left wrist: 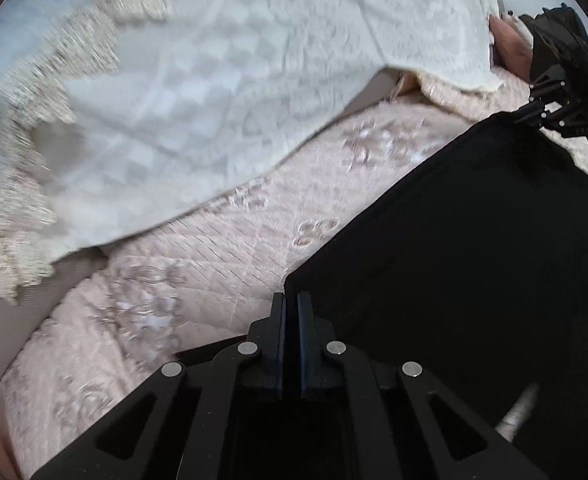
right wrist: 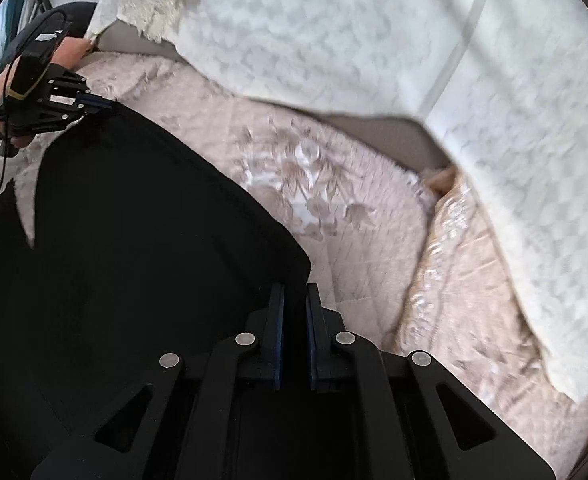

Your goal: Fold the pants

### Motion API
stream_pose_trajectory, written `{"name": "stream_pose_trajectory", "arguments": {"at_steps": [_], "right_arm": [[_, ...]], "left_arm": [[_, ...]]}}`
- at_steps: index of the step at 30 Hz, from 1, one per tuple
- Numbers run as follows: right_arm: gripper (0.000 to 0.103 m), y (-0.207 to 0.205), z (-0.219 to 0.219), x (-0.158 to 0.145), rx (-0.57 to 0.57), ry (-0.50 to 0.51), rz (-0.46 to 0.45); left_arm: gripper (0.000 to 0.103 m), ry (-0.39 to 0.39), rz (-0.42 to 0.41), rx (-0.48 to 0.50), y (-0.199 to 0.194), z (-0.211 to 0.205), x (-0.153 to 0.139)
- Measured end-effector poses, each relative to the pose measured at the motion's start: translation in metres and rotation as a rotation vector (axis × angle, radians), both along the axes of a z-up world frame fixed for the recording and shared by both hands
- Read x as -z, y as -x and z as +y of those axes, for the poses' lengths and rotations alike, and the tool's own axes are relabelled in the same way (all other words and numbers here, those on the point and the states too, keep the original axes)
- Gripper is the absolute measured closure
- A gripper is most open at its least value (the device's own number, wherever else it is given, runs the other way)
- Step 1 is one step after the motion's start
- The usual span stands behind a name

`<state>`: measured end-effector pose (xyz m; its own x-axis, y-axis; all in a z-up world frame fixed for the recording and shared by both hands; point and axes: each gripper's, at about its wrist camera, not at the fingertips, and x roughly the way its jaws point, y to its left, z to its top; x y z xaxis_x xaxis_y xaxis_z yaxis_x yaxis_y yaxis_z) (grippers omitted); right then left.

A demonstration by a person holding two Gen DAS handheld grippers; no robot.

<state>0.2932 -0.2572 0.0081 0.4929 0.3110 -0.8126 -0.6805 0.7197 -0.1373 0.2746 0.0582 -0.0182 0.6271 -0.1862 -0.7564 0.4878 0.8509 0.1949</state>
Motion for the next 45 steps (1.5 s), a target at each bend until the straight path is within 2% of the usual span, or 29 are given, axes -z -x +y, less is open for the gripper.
{"name": "stream_pose_trajectory", "arguments": {"at_steps": [8, 14, 19, 23, 27, 30, 32, 34, 37, 39, 41, 43, 45], "right_arm": [[0.095, 0.087, -0.011, -0.048, 0.015, -0.072, -0.118], [0.095, 0.168, -0.025, -0.056, 0.032, -0.118, -0.149], [0.095, 0.223, -0.037, -0.027, 0.072, -0.129, -0.092], [0.094, 0.253, -0.048, 0.009, 0.124, -0.123, -0.004], [0.093, 0.273, -0.058, 0.035, 0.172, -0.134, 0.073], [0.092, 0.283, -0.061, 0.044, 0.207, -0.139, 0.091], [0.089, 0.288, -0.061, 0.049, 0.226, -0.132, 0.112], [0.082, 0.293, -0.065, 0.051, 0.253, -0.128, 0.129], [0.079, 0.306, -0.079, 0.046, 0.306, -0.17, 0.131], [0.078, 0.314, -0.096, 0.04, 0.382, -0.227, 0.12], [0.074, 0.316, -0.113, 0.034, 0.472, -0.295, 0.109], [0.062, 0.319, -0.131, 0.031, 0.576, -0.379, 0.105], [0.061, 0.319, -0.144, 0.032, 0.656, -0.451, 0.096]], "left_arm": [[0.097, 0.085, -0.115, -0.024, 0.088, 0.009, -0.062], [0.097, 0.153, -0.132, -0.024, 0.163, 0.015, -0.076], [0.097, 0.17, -0.09, -0.025, 0.219, 0.01, -0.055], [0.097, 0.187, -0.01, -0.031, 0.25, 0.003, -0.025], [0.096, 0.194, 0.062, -0.048, 0.268, -0.002, 0.0], [0.096, 0.198, 0.101, -0.071, 0.279, -0.002, 0.016], [0.094, 0.22, 0.132, -0.096, 0.284, 0.0, 0.022], [0.088, 0.256, 0.153, -0.119, 0.289, 0.005, 0.023], [0.087, 0.347, 0.186, -0.178, 0.297, 0.022, 0.022], [0.087, 0.401, 0.178, -0.261, 0.304, 0.039, 0.018], [0.086, 0.472, 0.163, -0.393, 0.311, 0.062, 0.017], [0.083, 0.534, 0.161, -0.524, 0.316, 0.084, 0.019], [0.076, 0.587, 0.157, -0.617, 0.319, 0.098, 0.023]]}}
